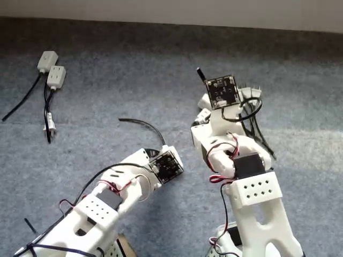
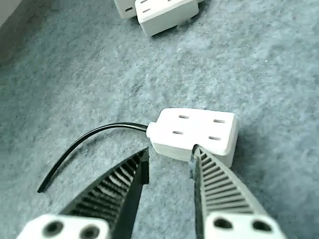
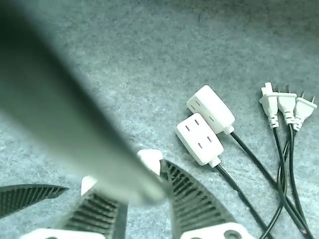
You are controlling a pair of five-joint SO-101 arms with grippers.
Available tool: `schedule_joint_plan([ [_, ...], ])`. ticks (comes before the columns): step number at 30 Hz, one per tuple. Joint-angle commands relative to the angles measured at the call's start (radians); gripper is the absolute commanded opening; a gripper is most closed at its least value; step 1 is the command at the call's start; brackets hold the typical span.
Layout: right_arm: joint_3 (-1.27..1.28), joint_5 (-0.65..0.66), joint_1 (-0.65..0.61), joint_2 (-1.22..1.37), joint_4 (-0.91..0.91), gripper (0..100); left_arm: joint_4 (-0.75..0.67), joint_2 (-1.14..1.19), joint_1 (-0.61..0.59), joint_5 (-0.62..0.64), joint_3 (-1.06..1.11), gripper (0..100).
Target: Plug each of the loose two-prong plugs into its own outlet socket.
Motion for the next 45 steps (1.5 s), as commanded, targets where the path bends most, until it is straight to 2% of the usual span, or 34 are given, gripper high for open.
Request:
schedule_joint_plan([
  [1,-0.007,-0.006,0.033,-0.025,-0.021,0.8,-0.018,-0.001,0.127,-0.008,-0.01,17],
  [3,-0.007,-0.006,0.054,-0.025,-0.021,0.8,-0.018,0.001,0.168,-0.008,-0.004,17],
  [7,-0.007,-0.006,0.081,-0.025,-0.021,0.8,-0.017,0.001,0.165,-0.008,-0.004,17],
  [15,-0.007,-0.006,0.081,-0.025,-0.021,0.8,-0.021,-0.008,-0.097,-0.008,-0.127,17],
  [21,-0.007,-0.006,0.081,-0.025,-0.021,0.8,-0.021,-0.001,-0.205,-0.009,-0.278,17],
  [24,-0.005,-0.006,0.081,-0.025,-0.021,0.8,-0.021,0.015,-0.208,-0.014,-0.332,17],
  [26,-0.005,-0.006,0.081,-0.025,-0.019,0.8,-0.021,0.085,-0.197,-0.014,-0.371,17],
  [29,-0.005,-0.006,0.082,-0.025,-0.018,0.8,-0.011,0.314,-0.194,-0.008,-0.496,17],
  [31,-0.005,-0.006,0.082,-0.025,-0.016,0.8,0.084,0.476,-0.208,0.04,-0.608,17],
  [34,-0.005,-0.006,0.082,-0.025,-0.016,0.8,0.377,0.648,-0.211,0.181,-0.831,17],
  [38,0.002,-0.006,0.082,-0.025,-0.019,0.8,0.758,0.736,-0.143,0.201,-1.084,17],
  [41,0.019,-0.005,0.082,-0.025,-0.03,0.8,0.901,0.733,-0.085,0.204,-1.178,17],
  [45,0.021,-0.003,0.082,-0.025,-0.038,0.8,0.99,0.7,-0.019,0.259,-1.216,17],
])
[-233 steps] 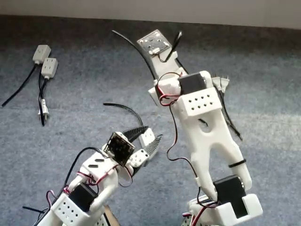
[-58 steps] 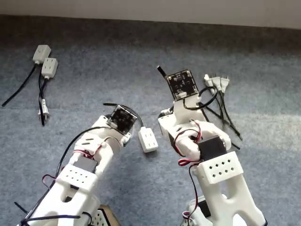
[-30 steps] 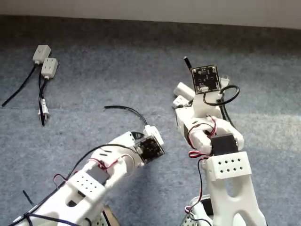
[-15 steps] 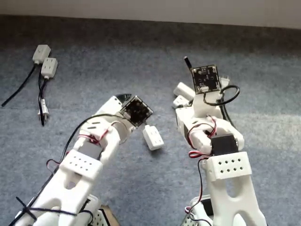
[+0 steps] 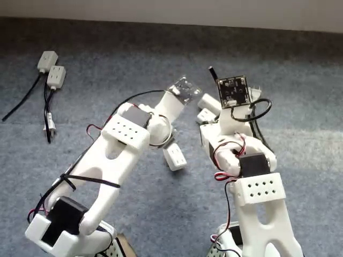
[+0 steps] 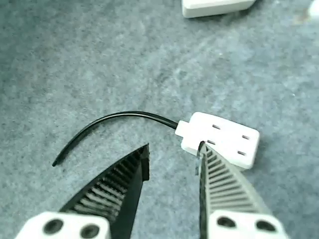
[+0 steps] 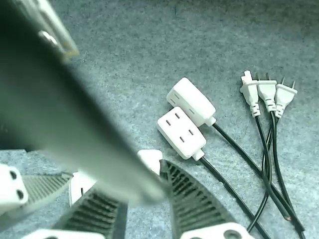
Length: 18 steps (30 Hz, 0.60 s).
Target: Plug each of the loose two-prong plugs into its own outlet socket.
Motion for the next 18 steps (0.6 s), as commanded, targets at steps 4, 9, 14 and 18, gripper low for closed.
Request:
schedule_joint_plan([
  [4,-0.007,-0.002,0.013,-0.022,-0.022,0.8,0.063,0.007,0.084,0.166,-0.07,17],
  [9,-0.007,0.003,0.013,-0.022,-0.022,0.8,0.129,0.15,0.061,0.351,-0.136,21],
  [14,-0.005,0.003,0.013,-0.022,-0.025,0.8,0.233,0.208,0.054,0.701,-0.236,21],
  [18,-0.005,0.003,0.013,-0.022,-0.025,0.8,0.354,0.208,0.065,0.939,-0.303,21],
])
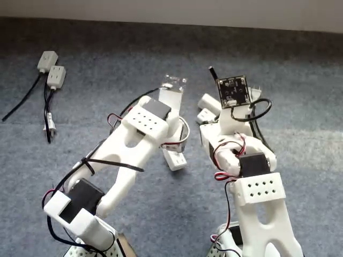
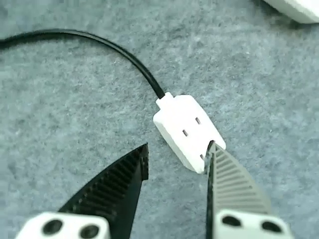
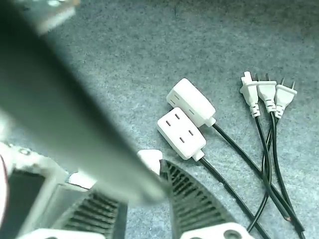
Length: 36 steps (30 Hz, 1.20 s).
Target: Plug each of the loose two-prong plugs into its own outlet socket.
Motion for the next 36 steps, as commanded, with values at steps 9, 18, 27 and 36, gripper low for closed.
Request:
schedule_joint_plan([
  [9,0.01,0.005,0.013,-0.027,-0.028,0.8,0.132,0.004,0.16,0.365,-0.047,21],
  [18,0.101,0.068,0.013,-0.031,-0.14,0.8,0.104,0.005,0.096,0.626,0.004,21],
  [27,0.099,0.068,0.016,-0.031,-0.14,0.8,-0.17,0.005,0.099,0.733,0.122,21],
  [36,0.099,0.066,0.047,-0.031,-0.14,0.8,-0.33,0.005,0.09,0.763,0.22,15],
])
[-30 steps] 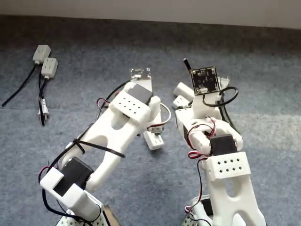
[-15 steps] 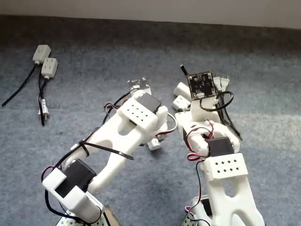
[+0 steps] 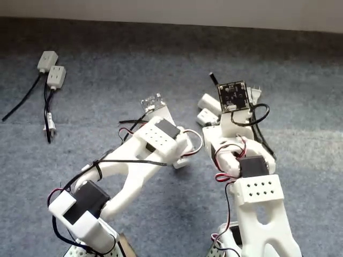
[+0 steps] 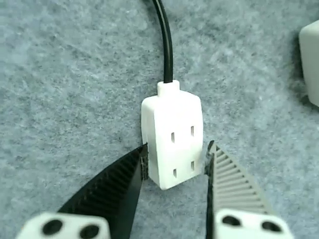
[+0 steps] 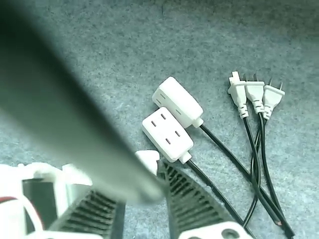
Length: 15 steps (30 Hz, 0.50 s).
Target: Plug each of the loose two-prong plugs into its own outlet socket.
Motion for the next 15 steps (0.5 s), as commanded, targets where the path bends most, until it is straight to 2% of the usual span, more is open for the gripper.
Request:
schedule_joint_plan([
  [1,-0.007,0.015,0.012,-0.024,-0.024,0.8,-0.029,-0.004,-0.013,0.038,0.007,12],
  [4,-0.007,0.015,0.013,-0.024,-0.024,0.8,-0.026,-0.004,-0.013,0.038,0.019,4],
  [15,-0.005,0.015,0.015,-0.024,-0.024,0.8,-0.028,-0.002,-0.039,0.038,0.047,5],
])
